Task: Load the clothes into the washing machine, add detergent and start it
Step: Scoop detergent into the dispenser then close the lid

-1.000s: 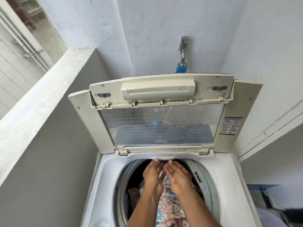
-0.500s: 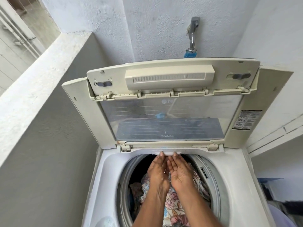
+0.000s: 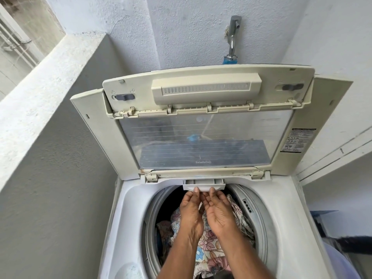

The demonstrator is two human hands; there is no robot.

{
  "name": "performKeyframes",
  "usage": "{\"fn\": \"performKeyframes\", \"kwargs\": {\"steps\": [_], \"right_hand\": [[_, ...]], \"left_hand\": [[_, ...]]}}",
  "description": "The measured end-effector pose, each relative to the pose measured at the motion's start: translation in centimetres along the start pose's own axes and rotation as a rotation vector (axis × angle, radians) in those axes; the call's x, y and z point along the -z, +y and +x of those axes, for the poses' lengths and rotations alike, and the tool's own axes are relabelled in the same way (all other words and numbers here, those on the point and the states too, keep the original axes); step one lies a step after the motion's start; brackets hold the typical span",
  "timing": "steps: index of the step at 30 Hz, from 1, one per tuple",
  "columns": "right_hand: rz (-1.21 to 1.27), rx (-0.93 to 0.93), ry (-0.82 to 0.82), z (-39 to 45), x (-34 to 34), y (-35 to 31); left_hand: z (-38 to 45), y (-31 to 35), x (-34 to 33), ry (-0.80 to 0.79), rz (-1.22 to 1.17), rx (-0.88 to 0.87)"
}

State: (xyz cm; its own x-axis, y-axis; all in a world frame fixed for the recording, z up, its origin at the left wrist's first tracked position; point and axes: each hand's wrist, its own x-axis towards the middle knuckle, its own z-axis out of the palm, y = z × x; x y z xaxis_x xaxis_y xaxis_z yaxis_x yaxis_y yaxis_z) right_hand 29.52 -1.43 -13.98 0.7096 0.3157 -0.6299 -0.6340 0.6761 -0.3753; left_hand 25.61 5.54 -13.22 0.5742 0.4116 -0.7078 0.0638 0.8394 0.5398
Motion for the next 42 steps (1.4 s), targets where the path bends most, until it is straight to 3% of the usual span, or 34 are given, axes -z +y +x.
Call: {"fn": "performKeyframes", "kwargs": {"steps": [18, 26, 42], "right_hand": [[-0.092, 0.005, 0.059, -2.1, 1.6, -0.5], [-0.258, 0.02, 0.11, -4.9, 1.6, -1.0], [-0.666, 0.304, -0.356, -18.2, -16.1, -1.0]], "left_hand": [[-1.7, -0.8, 1.6, 0.022, 0.125, -0.003], [-6.1, 1.1, 2.5, 0.241, 0.209, -0.094], [-20.4, 15.3, 2.5, 0.303, 0.136, -0.679]]}}
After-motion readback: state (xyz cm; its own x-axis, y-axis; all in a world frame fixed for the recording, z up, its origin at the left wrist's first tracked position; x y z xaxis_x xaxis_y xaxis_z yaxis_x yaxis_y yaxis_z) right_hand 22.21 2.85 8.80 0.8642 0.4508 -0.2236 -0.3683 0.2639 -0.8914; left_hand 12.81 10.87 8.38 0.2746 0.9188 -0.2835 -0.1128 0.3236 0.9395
